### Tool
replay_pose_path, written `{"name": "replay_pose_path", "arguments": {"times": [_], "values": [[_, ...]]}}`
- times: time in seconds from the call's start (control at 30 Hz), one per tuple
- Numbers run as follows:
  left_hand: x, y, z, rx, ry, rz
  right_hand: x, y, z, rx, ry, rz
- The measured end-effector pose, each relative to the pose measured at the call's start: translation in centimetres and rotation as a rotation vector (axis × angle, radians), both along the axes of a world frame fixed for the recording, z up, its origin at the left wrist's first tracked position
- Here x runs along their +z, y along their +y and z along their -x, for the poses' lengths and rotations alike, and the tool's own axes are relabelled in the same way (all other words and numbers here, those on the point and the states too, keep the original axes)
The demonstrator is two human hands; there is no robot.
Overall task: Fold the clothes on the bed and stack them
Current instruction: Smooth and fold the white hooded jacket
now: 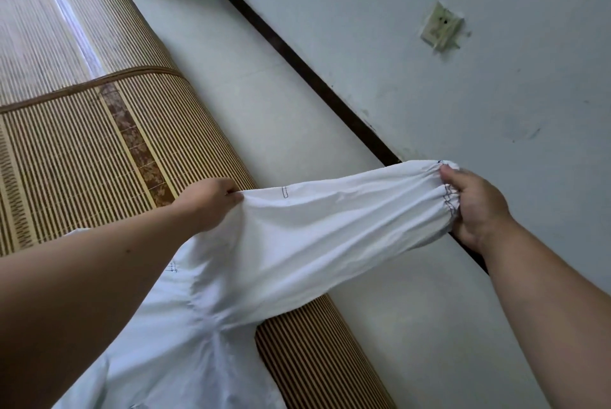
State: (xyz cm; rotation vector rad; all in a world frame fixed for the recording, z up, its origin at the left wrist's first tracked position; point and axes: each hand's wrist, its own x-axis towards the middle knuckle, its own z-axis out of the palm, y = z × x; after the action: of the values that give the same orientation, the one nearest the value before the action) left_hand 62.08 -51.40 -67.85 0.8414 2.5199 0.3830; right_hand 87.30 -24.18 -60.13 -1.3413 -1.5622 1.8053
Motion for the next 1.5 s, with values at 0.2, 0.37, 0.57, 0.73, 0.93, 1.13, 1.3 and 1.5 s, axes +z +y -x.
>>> {"name": "replay_pose_path", "arguments": {"times": [0.2,0.37,0.57,0.73,0.93,1.13,1.3,1.5], "values": [[-0.3,-3.1,-2.9,0.227,0.057,-0.074,-0.4,0.3,0.2,0.175,-0.196,-0.143],[-3.1,-9.0,-10.5,0.481,-0.013,-0.036,-0.4,-0.4,1.7,0.175,-0.215,-0.155],[-7.3,-11.2,-11.8,0.334,-0.111,0.118,0.7,-1.1,3.5,0.137,-0.169,-0.187],[-7.8,-11.6,-11.1,0.273,-0.152,0.14,3.0,-2.3,4.3,0.19,-0.151,-0.243],[-3.4,-13.6,-10.1,0.363,-0.424,-0.215,10.2,-8.1,5.6,0.475,-0.02,-0.267],[4.8,-17.3,-11.7,0.453,-0.705,-0.646,15.4,-20.6,7.2,0.854,-0.029,-0.292],[10.8,-21.4,-13.5,0.523,-0.916,-0.959,13.1,-32.6,8.3,1.02,-0.227,-0.444],[12.4,-26.9,-14.9,0.61,-0.921,-1.231,9.6,-43.2,8.9,1.041,-0.31,-0.573]]}}
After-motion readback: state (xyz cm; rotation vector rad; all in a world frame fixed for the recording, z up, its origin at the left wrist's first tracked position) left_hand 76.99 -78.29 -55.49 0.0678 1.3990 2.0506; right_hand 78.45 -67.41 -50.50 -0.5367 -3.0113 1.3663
